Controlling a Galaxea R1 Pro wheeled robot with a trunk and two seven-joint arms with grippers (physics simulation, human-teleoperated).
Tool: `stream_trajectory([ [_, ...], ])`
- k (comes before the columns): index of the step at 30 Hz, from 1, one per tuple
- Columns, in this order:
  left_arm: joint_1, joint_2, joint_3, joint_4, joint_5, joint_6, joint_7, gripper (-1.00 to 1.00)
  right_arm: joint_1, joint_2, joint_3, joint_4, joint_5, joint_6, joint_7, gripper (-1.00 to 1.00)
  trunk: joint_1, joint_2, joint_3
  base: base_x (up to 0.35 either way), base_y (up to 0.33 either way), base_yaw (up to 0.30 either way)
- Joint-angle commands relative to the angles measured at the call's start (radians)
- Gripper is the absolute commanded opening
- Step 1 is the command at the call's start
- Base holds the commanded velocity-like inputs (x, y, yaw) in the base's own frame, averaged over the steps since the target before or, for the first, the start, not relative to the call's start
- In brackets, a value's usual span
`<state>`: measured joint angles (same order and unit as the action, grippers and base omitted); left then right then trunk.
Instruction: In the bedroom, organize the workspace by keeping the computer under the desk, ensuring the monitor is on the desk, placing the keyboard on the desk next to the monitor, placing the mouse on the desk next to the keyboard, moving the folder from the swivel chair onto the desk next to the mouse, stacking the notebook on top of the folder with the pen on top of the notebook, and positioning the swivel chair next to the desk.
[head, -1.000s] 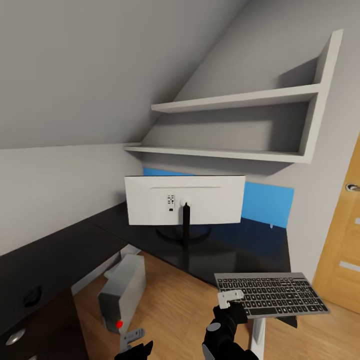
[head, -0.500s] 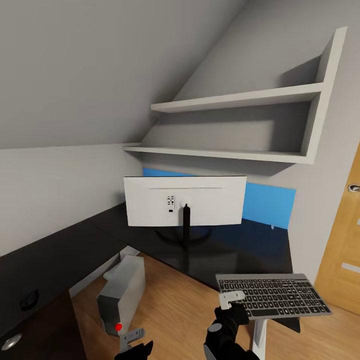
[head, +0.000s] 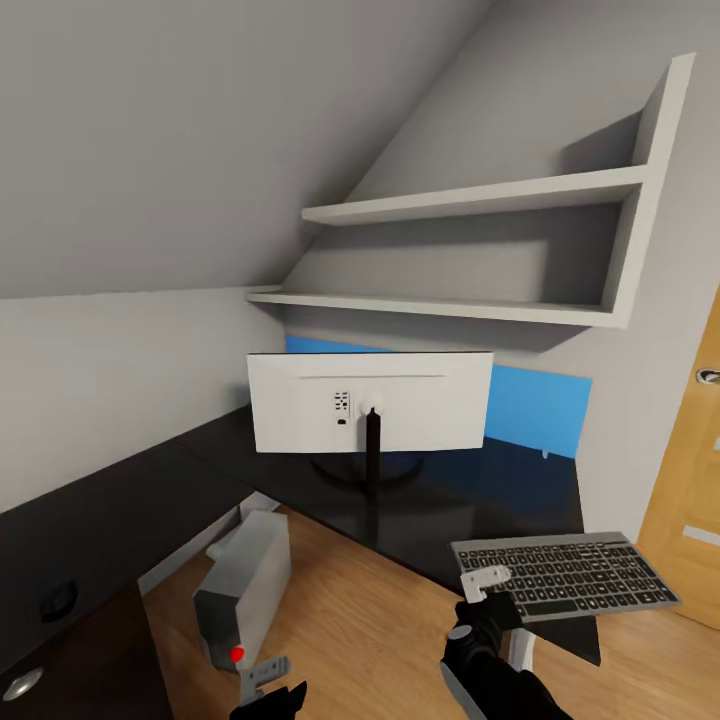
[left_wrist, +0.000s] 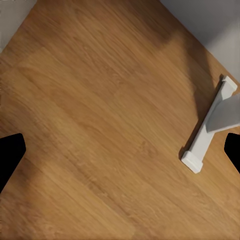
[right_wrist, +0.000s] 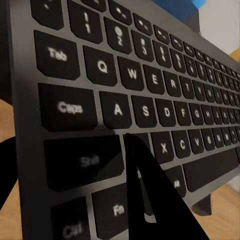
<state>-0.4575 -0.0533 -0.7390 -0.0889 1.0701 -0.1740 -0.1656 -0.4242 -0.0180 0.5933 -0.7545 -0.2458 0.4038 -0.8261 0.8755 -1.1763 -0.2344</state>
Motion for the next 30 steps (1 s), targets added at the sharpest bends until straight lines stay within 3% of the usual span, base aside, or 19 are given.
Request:
stream_trajectory([
  [1,-0.001,0.0,-0.009,0.002,0.01,-0.004,-0.005,1.0,-0.006,-0.007,0.006,0.007,-0.008,0.007,-0.004,-1.0,0.0,-0.001,-0.001,0.013,0.0,0.0],
  [6,-0.001,-0.001,-0.01,0.002,0.013,-0.061,-0.004,1.0,-0.008,-0.01,0.005,0.016,-0.009,0.007,-0.002,-1.0,0.0,-0.001,-0.001,0.147,0.0,0.0],
  [16,-0.001,0.0,-0.01,0.002,0.01,-0.076,-0.004,1.0,-0.013,-0.01,0.005,0.018,-0.01,0.009,0.011,-1.0,0.0,-0.001,-0.001,0.017,0.0,0.0],
  [30,-0.001,0.0,-0.011,0.002,0.013,-0.076,-0.002,1.0,-0.013,-0.01,0.005,0.018,-0.01,0.013,0.033,-1.0,0.054,-0.099,-0.045,0.0,0.0,0.0],
])
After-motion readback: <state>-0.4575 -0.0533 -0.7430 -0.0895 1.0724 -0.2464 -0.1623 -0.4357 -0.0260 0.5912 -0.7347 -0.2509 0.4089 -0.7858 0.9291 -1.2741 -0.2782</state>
